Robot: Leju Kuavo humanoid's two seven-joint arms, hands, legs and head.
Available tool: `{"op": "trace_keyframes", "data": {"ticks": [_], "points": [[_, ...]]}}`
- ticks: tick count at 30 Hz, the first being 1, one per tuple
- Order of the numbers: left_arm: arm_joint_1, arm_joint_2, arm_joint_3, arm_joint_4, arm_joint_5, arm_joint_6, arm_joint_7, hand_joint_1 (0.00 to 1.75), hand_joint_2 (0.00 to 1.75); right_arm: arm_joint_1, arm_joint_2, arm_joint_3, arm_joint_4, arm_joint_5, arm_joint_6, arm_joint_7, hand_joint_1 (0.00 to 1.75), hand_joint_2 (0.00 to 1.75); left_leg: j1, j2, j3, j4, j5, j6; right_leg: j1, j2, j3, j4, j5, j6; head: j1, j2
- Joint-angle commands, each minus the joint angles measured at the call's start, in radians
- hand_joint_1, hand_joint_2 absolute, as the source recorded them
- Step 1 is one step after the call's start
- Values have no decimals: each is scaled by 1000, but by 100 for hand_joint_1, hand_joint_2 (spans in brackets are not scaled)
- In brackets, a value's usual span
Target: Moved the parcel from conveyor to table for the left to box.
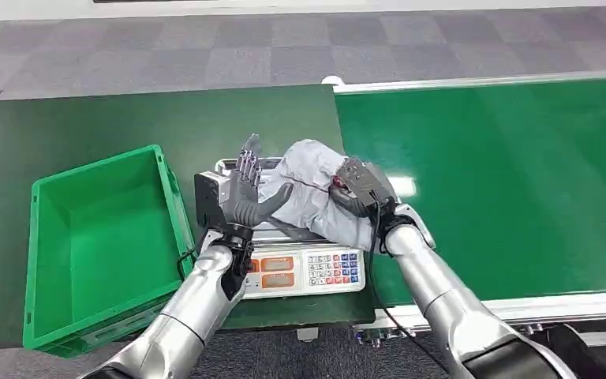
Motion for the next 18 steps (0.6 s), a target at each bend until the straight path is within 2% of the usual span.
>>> {"op": "trace_keyframes", "data": {"ticks": [1,9,17,18], "points": [[-37,37,-40,48,6,17,-9,0,175,-142,28,22,171,-28,51,4,175,175,-1,-1,0,0,0,1,-1,3,-1,0,0,0,0,0],[-18,48,-26,8,8,51,-34,0,175,-180,83,73,234,-2,78,21,175,175,-1,0,1,-1,0,2,-1,5,0,0,1,0,0,0],[-7,60,-17,-7,8,68,-37,0,175,-195,98,104,250,14,92,11,175,175,-1,0,0,-1,0,1,-1,4,-1,1,0,0,0,0],[-6,60,-16,-9,8,71,-38,0,175,-190,96,96,239,5,82,-5,0,175,-1,0,0,-1,0,1,-1,3,-1,1,0,0,0,0]]}}
